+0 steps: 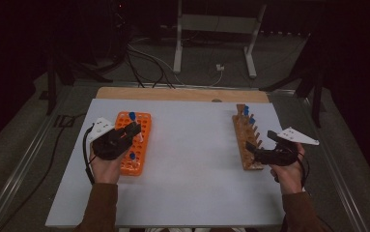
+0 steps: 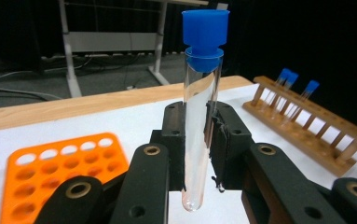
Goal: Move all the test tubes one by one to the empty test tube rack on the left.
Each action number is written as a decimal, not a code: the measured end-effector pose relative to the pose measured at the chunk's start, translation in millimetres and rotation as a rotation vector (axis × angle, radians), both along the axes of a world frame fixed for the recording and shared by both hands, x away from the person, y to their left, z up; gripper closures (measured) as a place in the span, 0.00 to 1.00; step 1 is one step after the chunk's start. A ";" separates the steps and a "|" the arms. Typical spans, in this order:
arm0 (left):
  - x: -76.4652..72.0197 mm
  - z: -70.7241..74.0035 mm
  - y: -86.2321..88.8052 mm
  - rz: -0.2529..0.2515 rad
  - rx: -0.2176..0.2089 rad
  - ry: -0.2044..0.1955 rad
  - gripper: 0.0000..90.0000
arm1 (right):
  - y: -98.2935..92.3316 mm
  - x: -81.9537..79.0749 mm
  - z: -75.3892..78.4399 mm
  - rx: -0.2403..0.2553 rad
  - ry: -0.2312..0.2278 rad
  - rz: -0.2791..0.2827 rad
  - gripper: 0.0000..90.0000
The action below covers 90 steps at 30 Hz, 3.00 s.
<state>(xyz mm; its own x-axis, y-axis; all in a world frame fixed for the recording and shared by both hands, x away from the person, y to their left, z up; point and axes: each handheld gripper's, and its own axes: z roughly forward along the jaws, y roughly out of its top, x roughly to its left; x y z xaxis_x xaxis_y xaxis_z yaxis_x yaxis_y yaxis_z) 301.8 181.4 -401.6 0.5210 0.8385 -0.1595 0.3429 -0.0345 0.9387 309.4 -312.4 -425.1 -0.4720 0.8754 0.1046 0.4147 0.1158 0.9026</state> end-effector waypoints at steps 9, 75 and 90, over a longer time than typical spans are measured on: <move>-10.2 -21.6 19.6 0.034 0.027 0.034 0.87 | -3.6 -1.4 -0.4 0.004 -0.005 -0.005 0.00; -46.4 -69.3 36.2 -0.031 0.182 0.181 0.62 | 1.1 -0.8 -7.3 -0.014 0.011 0.025 0.00; -44.9 -38.0 23.7 -0.036 0.053 0.070 0.19 | 2.0 2.7 -4.0 -0.016 0.004 0.024 0.00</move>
<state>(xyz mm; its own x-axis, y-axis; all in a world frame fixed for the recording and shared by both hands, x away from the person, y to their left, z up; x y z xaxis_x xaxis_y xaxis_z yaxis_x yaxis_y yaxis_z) 256.9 205.1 -439.6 0.5400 0.8278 -0.1522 0.4049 -0.0970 0.9092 312.0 -310.4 -429.2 -0.4928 0.8652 0.0926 0.4154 0.1404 0.8987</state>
